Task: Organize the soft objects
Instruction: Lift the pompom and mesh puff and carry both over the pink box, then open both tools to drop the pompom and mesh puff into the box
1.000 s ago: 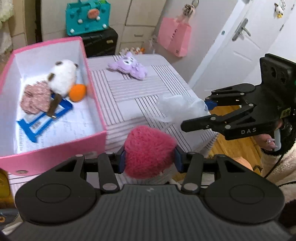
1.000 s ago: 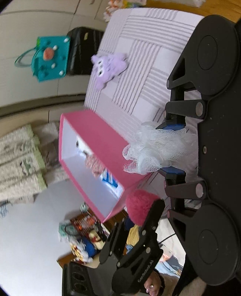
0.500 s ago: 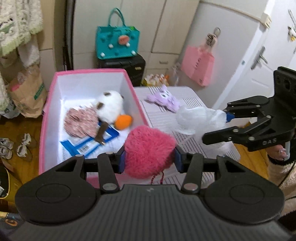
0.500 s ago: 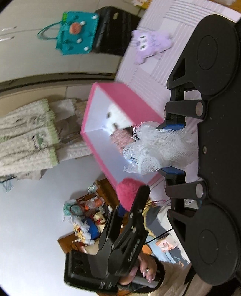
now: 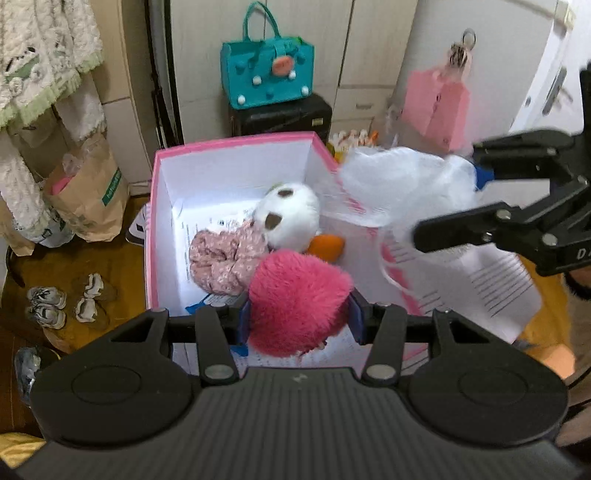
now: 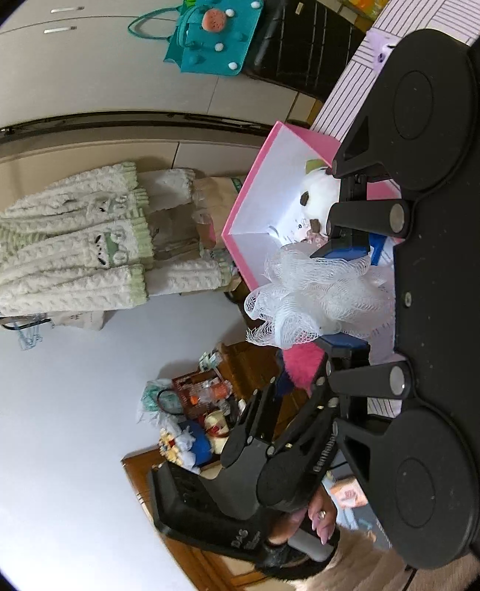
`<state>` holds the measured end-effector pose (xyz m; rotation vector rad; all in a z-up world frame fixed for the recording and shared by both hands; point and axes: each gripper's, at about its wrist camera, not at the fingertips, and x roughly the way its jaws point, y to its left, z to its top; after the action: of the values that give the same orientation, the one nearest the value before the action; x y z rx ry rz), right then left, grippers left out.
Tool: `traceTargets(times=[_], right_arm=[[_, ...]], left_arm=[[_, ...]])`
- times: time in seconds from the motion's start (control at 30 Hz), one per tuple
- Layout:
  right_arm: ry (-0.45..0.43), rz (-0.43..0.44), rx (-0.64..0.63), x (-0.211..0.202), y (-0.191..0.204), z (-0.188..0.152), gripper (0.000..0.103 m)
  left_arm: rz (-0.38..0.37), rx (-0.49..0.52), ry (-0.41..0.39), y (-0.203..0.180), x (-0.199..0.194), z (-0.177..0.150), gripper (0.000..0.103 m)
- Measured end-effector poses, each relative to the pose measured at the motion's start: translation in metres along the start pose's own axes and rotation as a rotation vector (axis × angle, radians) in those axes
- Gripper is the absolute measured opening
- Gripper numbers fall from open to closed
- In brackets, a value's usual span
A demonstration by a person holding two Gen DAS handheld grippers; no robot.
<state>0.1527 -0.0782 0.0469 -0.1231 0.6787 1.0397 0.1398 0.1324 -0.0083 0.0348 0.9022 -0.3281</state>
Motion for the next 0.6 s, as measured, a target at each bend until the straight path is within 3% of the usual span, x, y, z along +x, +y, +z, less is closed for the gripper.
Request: traceTargets(times=[0.27,0.47,0.6], right_arm=[[0.020,-0.081,-0.055,0.042,0.004,0.000,0.043],[-0.019,-0.087,-0.046,0.040,0.003,0.004,0.044],[0.005,-0.087,-0.040,0.040,0.002,0.003,0.044]], left_arm=[[0.003,0.043,0.071,0.010,0.039,-0.011,0.049],[0.019,0.068,0.062,0.010,0.044,-0.013,0.049],[0.021,0.060,0.058,0.013,0.040,-0.019,0.049]])
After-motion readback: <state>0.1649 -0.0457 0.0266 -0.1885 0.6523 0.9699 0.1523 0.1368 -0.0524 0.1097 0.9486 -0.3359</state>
